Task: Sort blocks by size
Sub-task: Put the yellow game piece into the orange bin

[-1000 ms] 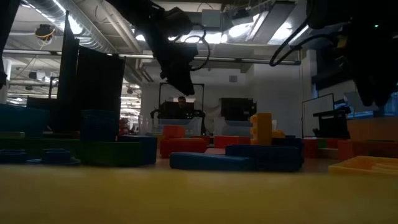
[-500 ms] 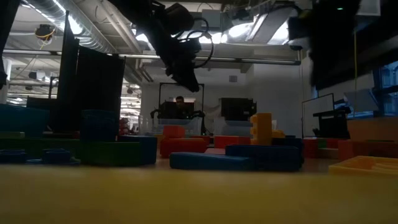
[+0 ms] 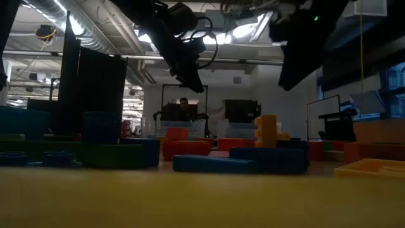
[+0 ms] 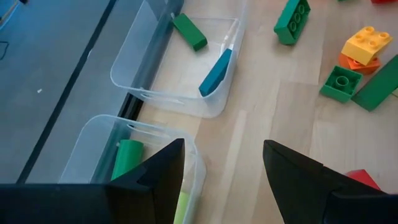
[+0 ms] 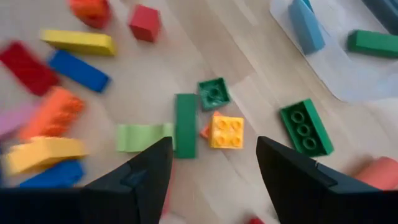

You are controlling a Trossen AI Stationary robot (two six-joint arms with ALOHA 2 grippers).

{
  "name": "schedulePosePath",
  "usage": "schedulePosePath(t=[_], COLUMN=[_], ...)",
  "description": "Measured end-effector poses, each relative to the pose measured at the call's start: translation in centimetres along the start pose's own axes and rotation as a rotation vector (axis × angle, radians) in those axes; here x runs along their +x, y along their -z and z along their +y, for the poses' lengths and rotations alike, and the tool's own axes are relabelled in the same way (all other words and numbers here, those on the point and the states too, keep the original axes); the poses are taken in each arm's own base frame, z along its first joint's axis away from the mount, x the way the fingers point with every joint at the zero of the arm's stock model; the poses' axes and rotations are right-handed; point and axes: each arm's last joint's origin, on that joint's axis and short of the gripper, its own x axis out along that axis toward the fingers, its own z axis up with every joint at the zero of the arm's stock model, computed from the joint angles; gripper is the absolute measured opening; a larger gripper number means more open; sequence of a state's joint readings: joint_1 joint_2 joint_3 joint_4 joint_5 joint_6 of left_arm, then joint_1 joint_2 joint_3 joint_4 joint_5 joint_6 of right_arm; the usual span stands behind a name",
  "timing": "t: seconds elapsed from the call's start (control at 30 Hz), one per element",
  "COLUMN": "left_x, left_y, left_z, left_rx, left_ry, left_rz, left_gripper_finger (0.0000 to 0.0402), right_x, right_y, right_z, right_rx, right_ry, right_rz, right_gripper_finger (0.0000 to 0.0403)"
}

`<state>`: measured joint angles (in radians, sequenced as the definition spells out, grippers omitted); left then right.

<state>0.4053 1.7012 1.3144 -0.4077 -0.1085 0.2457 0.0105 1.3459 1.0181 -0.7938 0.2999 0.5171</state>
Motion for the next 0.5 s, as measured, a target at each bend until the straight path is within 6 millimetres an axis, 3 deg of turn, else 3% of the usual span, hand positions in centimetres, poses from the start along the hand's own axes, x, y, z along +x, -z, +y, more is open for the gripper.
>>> schedulePosePath(t=[0.23,0.5], left_x=[0.0,0.0], left_y=[0.0,0.0], left_z=[0.0,0.0], left_rx=[-0.001,-0.002], left_ry=[0.001,0.001], left_rz=[0.002,0.002], left_gripper_finger=[0.0203,0.0203], right_x=[4.3,6.9], right_y=[-0.6,-1.1], right_z=[-0.2,-2.0], right_rx=[0.03,0.091], right_ry=[0.061,0.032], right_rz=[0.1,0.217], right_gripper_finger=[0.0234,0.0234])
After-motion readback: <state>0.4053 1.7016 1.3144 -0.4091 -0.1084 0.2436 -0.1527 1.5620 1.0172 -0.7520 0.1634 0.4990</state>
